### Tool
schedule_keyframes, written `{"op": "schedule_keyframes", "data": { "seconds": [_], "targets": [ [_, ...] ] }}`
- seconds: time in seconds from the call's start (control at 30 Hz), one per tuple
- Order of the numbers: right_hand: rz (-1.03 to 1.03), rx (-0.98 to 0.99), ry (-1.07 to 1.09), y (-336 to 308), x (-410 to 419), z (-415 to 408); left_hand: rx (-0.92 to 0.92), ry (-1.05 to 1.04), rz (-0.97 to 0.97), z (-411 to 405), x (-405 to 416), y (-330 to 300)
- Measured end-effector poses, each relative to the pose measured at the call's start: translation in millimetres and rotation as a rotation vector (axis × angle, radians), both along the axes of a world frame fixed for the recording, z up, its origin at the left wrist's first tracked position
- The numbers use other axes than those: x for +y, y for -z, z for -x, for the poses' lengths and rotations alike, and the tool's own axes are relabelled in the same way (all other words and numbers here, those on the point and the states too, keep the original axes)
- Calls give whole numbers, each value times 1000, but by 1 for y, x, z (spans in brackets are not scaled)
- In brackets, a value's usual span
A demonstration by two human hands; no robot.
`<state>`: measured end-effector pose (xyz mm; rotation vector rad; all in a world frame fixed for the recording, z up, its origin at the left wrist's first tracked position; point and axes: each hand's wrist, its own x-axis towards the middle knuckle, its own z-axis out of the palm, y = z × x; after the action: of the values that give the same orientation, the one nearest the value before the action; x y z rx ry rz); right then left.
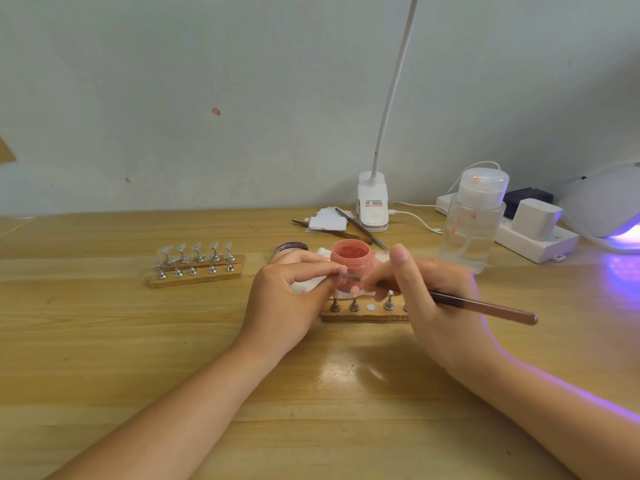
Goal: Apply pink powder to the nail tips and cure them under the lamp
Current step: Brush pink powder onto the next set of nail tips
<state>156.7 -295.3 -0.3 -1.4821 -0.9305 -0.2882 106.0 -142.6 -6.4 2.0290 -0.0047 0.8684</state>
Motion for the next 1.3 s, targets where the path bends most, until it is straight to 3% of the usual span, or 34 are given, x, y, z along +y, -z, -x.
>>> {"op": "schedule_keyframes", "data": {
  "seconds": [0.07, 0.2, 0.33, 0.47, 0.6, 0.73, 0.87, 1.0, 1.13, 1.3],
  "targets": [
    [-6, 3, 1, 1, -2, -1, 7, -5, 3, 1, 0, 0],
    [63, -171, 53, 0, 0, -3, 29, -22, -6, 1, 0, -1],
    [31, -145, 27, 1, -3, -3, 40, -26, 10, 2, -1, -2],
    [75, -248, 73, 1, -2, -5, 64, -34, 7, 2, -1, -2],
    [37, -167, 29, 2, -3, -5, 62, -43, 1, 3, -2, -2],
    [83, -243, 77, 2, -2, -5, 69, -49, -6, 2, -2, -2],
    [45, -171, 55, 3, -3, -5, 76, -47, -8, 3, -2, -3],
    [76, -254, 87, 3, -2, -5, 75, -49, -7, 3, -2, -3],
    [44, -166, 55, 4, -3, -6, 75, -54, -14, 3, -2, -3],
    [79, -232, 66, 4, -2, -6, 73, -51, -11, 3, -1, -3]
  ]
}}
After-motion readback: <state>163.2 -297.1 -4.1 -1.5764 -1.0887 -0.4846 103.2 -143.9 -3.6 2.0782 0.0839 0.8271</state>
